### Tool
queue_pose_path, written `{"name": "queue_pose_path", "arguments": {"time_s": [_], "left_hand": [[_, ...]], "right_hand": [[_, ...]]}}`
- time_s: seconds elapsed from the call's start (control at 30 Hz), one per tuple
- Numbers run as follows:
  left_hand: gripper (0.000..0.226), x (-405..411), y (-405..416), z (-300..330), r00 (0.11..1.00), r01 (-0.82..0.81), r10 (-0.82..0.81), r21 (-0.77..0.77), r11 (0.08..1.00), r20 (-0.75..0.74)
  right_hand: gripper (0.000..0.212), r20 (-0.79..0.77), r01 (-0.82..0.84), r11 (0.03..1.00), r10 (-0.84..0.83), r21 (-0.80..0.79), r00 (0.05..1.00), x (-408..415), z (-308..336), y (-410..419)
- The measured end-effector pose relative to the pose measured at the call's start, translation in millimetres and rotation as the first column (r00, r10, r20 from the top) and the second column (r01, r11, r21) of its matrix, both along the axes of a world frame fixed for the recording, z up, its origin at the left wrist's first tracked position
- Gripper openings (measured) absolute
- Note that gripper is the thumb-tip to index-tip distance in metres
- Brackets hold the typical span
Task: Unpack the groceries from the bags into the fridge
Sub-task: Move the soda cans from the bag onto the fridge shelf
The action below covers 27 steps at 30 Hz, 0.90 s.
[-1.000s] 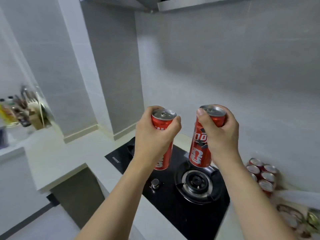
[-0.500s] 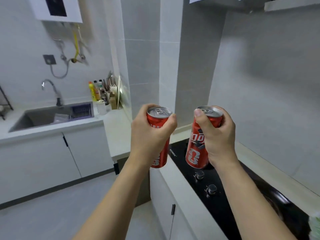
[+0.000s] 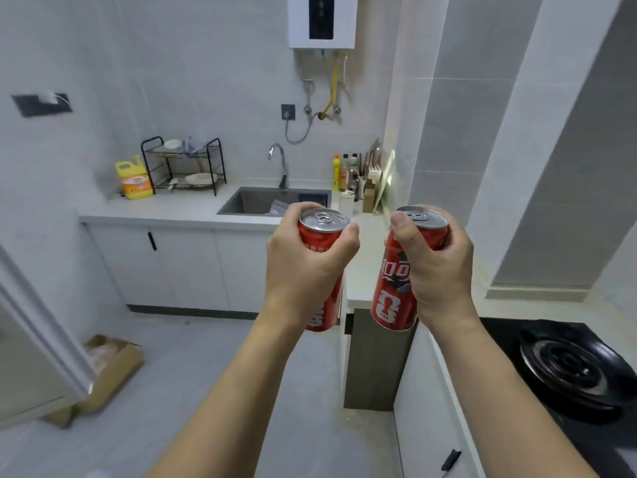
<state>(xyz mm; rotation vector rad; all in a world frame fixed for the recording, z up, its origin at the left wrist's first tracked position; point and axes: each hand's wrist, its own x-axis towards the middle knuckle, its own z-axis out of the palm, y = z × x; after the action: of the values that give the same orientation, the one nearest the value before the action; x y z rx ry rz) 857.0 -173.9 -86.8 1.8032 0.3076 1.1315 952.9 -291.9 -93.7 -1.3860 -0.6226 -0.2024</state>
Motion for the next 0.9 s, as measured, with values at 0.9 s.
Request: {"name": "queue_pose_path", "arguments": {"time_s": [0.9], "left_hand": [[0.031,-253.0,22.9,15.7,0.519,-0.855,0.854,0.004,0.519,0.047]], "right_hand": [[0.04,-0.024,-0.872,0.486,0.874,0.057,0.485,-202.7,13.8,161.9]]}}
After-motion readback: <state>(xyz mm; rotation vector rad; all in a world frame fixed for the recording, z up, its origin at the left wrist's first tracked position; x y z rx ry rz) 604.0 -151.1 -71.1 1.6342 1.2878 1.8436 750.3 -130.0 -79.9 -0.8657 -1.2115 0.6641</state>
